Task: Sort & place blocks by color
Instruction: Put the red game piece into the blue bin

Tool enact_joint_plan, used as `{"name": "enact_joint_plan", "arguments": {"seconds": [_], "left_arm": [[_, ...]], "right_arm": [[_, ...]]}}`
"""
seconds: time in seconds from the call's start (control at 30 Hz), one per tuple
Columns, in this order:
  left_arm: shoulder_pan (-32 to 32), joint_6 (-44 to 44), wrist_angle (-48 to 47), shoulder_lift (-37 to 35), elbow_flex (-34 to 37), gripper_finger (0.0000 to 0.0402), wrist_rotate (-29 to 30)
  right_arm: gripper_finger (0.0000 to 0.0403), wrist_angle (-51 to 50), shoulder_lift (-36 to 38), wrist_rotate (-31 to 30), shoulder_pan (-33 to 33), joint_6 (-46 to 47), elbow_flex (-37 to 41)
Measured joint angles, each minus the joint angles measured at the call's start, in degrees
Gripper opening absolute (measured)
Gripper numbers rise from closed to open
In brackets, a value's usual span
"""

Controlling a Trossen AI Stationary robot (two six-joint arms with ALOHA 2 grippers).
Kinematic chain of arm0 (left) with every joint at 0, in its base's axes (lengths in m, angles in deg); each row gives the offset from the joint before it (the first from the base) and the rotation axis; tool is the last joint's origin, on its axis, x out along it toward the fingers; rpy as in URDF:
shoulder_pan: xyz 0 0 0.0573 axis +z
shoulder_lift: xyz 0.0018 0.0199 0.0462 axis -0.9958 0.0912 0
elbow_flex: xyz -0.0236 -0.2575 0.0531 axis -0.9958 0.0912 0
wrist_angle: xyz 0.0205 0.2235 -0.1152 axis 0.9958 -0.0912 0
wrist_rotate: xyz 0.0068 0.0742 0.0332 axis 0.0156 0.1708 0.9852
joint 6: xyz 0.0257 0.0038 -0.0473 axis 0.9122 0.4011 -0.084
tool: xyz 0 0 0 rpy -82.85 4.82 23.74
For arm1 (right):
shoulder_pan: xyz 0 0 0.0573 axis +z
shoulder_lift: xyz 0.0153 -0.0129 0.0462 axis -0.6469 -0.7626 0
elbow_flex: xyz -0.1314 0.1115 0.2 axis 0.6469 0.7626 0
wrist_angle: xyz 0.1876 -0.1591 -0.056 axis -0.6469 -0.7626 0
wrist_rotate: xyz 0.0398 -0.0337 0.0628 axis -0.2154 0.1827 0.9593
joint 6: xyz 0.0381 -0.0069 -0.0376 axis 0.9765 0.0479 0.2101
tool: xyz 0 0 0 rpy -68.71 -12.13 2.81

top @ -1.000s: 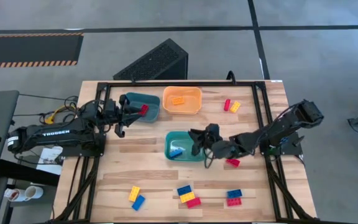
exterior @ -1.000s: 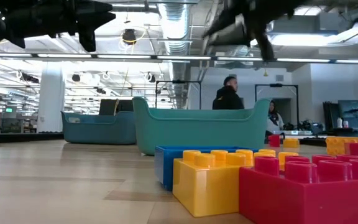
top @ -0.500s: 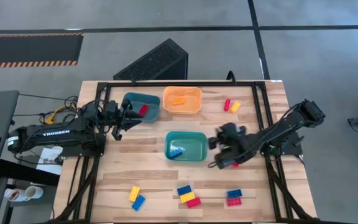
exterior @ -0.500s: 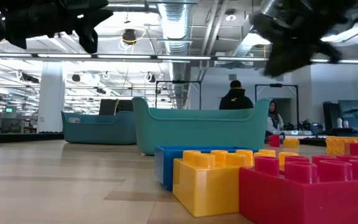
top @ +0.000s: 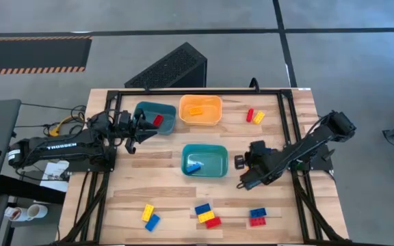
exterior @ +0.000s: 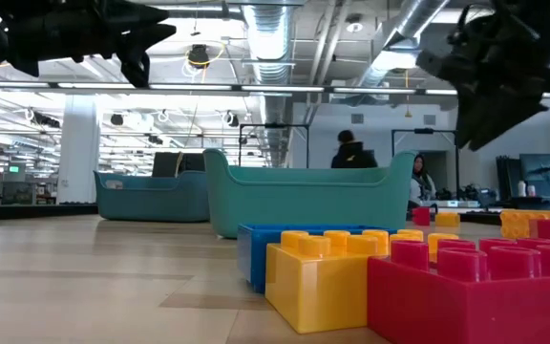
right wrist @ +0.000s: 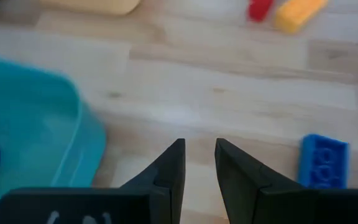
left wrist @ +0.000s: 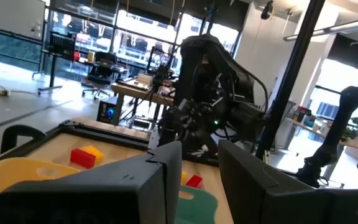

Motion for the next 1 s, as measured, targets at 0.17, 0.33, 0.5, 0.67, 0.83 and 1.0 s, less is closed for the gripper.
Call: {"name": "enact_joint_plan", "arguments": {"seconds": [0.17, 0.33, 0.5, 0.67, 0.83, 1.0], "left_arm": [[0.0, 1.5, 0.6, 0.0, 0.0, 0.0091, 0.6], [0.0, 1.6, 0.9, 0.0, 0.0, 0.0091, 1.5], [0.0, 1.6, 0.9, 0.0, 0.0, 0.0091, 1.5], [0.0, 1.6, 0.9, 0.0, 0.0, 0.0091, 1.5], [0.0, 1.6, 0.9, 0.0, 0.0, 0.0091, 2.1], [0.0, 1.5, 0.9, 0.0, 0.0, 0.0091, 2.6]], "right_arm": [[0.0111, 5.3, 0.3, -0.1, -0.7, -10.2, 0.0], [0.0111, -6.2, 4.1, 1.9, -1.3, -5.3, 1.4], [0.0111, -1.7, 16.1, 2.9, -0.9, -3.0, 9.6], [0.0111, 6.8, 25.3, 6.9, -0.9, -3.0, 17.5], [0.0111, 13.1, 26.5, 9.3, -0.9, -3.1, 21.2], [0.0111, 15.6, 23.5, 10.3, -0.9, -3.2, 21.5]]}}
